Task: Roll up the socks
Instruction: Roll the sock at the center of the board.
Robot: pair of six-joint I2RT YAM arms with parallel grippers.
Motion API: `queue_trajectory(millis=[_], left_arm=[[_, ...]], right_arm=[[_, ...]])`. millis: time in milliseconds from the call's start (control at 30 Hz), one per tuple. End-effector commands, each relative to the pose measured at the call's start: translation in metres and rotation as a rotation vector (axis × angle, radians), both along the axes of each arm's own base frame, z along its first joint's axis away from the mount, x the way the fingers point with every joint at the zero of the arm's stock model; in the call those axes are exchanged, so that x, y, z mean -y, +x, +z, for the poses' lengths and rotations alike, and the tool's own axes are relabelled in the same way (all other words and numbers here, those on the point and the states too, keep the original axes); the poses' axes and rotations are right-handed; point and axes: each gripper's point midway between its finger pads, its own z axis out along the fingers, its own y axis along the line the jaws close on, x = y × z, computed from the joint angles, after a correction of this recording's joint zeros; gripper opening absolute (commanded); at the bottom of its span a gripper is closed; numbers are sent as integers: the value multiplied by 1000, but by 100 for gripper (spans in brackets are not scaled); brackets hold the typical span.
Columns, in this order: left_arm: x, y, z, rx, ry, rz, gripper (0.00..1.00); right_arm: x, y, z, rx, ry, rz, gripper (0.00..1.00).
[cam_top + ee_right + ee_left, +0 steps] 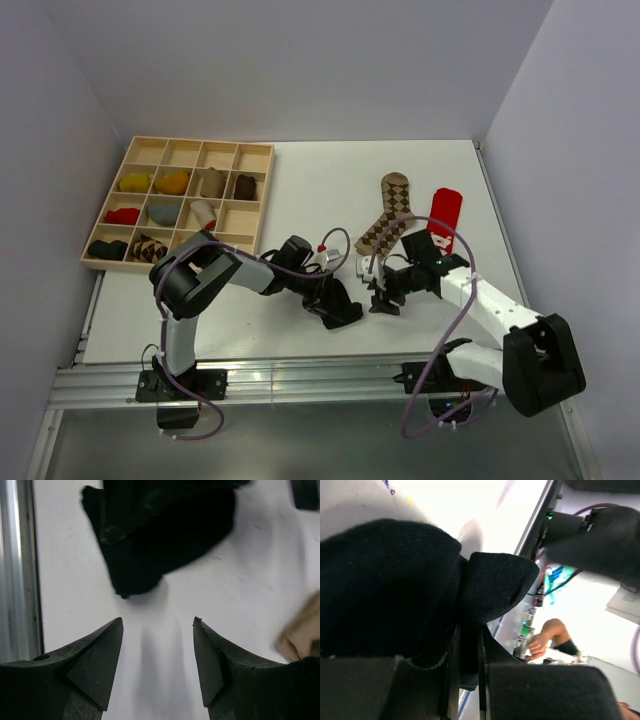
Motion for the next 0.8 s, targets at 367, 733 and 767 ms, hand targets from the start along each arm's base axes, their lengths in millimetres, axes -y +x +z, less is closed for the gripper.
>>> queue_trajectory(millis=[367, 733, 767], left_arm=[[-1, 9, -8, -90, -23, 74, 0], [-2, 10, -9, -94, -31, 72, 0], [-2, 9, -10, -98, -25, 70, 0]], right_arm=[[-39, -23, -3, 191, -16, 187, 66], [-47, -37, -19, 189, -52, 237, 64], [-48, -38, -22, 186, -60, 241, 64]])
